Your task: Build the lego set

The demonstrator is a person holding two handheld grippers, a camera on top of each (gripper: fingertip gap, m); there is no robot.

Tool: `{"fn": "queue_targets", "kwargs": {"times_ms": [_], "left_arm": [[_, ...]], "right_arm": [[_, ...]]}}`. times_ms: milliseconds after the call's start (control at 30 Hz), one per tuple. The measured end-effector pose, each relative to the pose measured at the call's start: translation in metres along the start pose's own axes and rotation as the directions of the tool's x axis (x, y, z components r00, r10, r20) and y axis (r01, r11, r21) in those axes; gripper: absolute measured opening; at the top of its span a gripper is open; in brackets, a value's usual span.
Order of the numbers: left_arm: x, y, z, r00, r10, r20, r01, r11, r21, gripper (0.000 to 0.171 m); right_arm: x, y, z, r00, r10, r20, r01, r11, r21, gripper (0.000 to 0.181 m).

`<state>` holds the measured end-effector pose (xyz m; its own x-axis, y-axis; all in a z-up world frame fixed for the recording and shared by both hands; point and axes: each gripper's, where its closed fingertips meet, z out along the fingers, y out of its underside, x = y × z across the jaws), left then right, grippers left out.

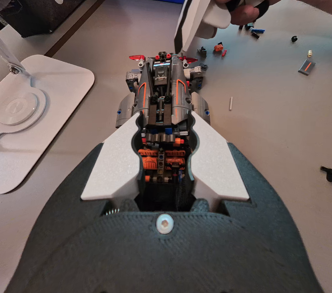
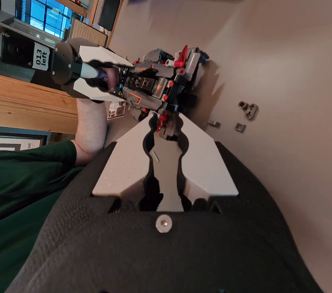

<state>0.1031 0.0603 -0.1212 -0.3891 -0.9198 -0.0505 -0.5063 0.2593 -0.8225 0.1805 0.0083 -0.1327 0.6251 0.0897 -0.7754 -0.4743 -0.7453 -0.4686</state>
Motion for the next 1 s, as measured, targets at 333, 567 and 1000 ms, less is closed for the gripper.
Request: {"fn": "queue_targets", "kwargs": {"times_ms": [333,567,1000], "left_arm": [[-0.0002,0.0002,-0.0002,1.000,0.001,0.001,-0.001,1.000,0.000,0.047],[-0.0002,0.0002,-0.0003,1.000,0.001,0.002,-0.001,1.000,0.000,0.047],[0.0000,0.0001,-0.0002,1.000,0.002,0.001,-0.002,1.000,0.001,0.047]], "right_arm": [[-0.0045,0.0026,0.0078,0.990,0.071,0.126,-0.076,0.996,0.036,0.007],[-0.0041,0.0017,0.0079,0.978,0.110,0.175,-0.122,0.991,0.059,0.005],[-0.0040,0.0011,0.0076,0.975,0.119,0.190,-0.134,0.989,0.067,0.005]]}}
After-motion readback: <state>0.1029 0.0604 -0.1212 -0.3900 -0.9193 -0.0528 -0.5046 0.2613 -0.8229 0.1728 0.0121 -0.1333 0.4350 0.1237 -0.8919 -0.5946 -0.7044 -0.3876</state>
